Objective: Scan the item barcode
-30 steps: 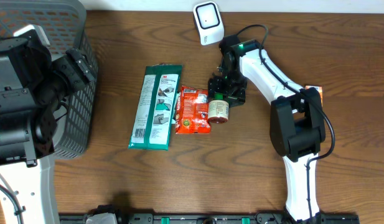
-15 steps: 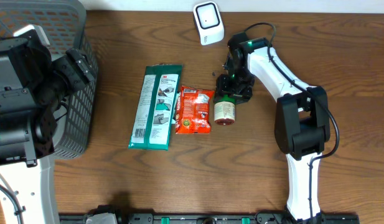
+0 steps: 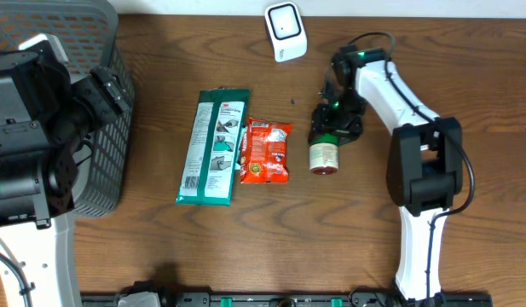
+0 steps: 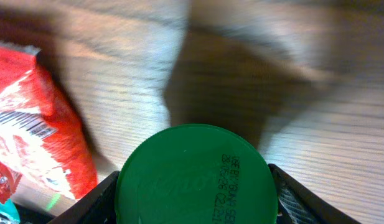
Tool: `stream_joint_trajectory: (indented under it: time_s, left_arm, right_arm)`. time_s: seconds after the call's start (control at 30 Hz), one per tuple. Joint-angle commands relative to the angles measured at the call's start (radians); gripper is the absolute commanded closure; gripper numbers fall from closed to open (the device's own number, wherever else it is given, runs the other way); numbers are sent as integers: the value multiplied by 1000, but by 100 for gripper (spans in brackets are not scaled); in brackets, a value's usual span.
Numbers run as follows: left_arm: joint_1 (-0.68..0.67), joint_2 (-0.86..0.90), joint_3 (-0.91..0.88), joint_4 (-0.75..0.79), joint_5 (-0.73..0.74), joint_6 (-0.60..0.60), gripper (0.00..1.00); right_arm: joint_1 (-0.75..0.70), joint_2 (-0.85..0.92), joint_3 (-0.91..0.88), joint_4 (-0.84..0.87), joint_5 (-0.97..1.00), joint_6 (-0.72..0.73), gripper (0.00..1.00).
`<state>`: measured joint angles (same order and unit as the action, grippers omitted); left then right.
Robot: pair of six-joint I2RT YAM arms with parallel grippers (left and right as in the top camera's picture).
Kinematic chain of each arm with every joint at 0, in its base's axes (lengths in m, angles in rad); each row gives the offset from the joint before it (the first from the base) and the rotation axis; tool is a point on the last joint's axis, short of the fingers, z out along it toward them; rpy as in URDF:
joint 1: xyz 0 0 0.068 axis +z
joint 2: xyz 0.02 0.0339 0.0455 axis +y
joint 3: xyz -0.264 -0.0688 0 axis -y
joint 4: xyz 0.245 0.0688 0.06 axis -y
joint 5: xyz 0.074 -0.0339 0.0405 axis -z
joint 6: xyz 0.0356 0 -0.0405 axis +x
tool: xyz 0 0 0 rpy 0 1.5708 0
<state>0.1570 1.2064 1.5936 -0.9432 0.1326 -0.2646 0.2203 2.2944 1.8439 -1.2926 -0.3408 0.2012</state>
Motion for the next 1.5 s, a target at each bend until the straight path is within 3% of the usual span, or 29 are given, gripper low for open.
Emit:
stream_joint_trajectory:
  time_s: [0.0, 0.33, 0.47, 0.73, 1.1, 1.47]
  left_arm:
    - [4, 2, 0, -2, 6, 9, 15]
    - [4, 2, 0, -2, 6, 9, 15]
    - [4, 2, 0, -2, 6, 9, 15]
    - [4, 2, 0, -2, 6, 9, 15]
    - [4, 2, 0, -2, 6, 9, 15]
    - [4, 2, 0, -2, 6, 9, 15]
  right_arm:
    - [-46, -25, 8, -2, 3, -28, 41]
    - [-70, -44, 8, -37, 3, -87, 36]
    - [-69, -48, 8, -40, 3, -87, 46]
    - [-71, -161, 8, -66, 48, -91, 48]
    - [-21, -223, -16, -77, 185, -29, 48]
    - [78, -222, -47, -44, 396, 135, 45]
